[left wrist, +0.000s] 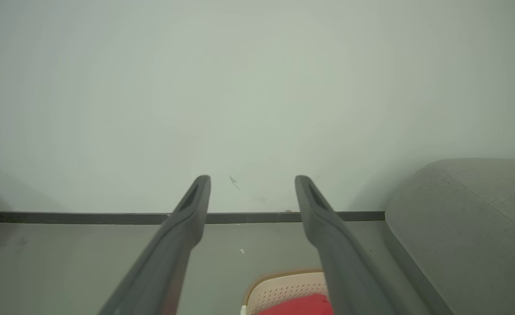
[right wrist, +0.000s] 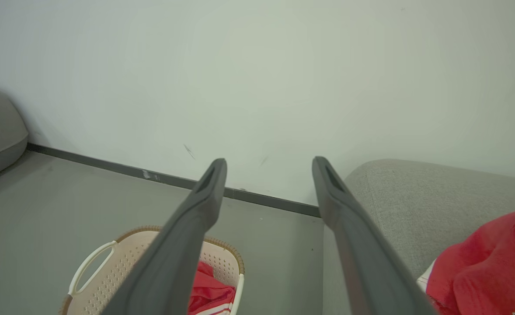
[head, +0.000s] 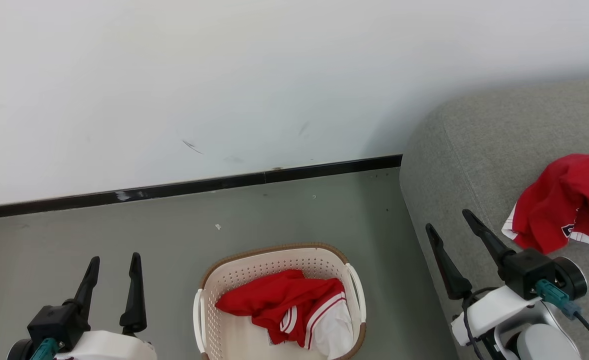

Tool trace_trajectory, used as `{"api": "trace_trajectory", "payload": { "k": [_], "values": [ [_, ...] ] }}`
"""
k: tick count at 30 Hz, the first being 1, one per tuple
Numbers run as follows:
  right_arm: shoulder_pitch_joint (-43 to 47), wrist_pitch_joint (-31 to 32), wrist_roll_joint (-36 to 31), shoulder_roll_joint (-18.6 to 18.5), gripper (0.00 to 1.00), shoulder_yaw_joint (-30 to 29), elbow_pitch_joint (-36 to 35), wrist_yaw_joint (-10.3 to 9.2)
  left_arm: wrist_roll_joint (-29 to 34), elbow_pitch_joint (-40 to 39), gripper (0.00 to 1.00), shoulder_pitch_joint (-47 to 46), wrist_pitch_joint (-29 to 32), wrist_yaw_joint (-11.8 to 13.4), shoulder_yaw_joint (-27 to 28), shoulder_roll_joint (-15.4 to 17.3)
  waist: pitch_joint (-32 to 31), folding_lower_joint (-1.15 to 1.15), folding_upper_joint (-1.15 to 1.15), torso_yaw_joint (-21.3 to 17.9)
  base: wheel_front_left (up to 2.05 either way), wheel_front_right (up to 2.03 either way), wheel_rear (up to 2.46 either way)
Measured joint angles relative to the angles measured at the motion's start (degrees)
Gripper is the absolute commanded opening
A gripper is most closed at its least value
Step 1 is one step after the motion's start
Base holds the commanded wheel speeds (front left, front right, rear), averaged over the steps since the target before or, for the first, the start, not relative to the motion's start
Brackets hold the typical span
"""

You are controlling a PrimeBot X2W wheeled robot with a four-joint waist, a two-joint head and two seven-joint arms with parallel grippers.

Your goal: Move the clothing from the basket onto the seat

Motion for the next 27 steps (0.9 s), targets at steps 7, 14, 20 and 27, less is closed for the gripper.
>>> {"api": "trace_trajectory", "payload": {
  "k": [7,14,20,27],
  "values": [
    [3.5,0.0,-0.5,0.9,1.0,-2.4,-1.2,0.0,0.4,-0.8,1.0,1.9,-0.1,0.0,0.9,-0.5,-2.0,0.0,0.0,1.7,0.0,0.0,0.0],
    [6.5,0.0,-0.6,1.9,1.0,-3.0,-2.1,0.0,1.2,-1.0,1.0,3.4,-0.1,-0.1,1.1,-0.9,-3.7,0.0,0.0,2.8,0.0,0.0,0.0],
    [9.2,0.0,-0.6,2.4,1.0,-3.3,-2.2,0.0,1.9,-0.7,1.0,4.6,-0.1,-0.6,1.0,-0.9,-4.9,0.0,0.0,3.3,0.0,0.0,0.0],
    [9.7,0.0,-0.6,2.6,1.0,-3.2,-3.5,0.0,2.0,-0.7,1.0,5.4,-0.1,-1.1,1.1,-0.9,-5.1,0.0,0.0,3.0,0.0,0.0,0.0]
  ]
}}
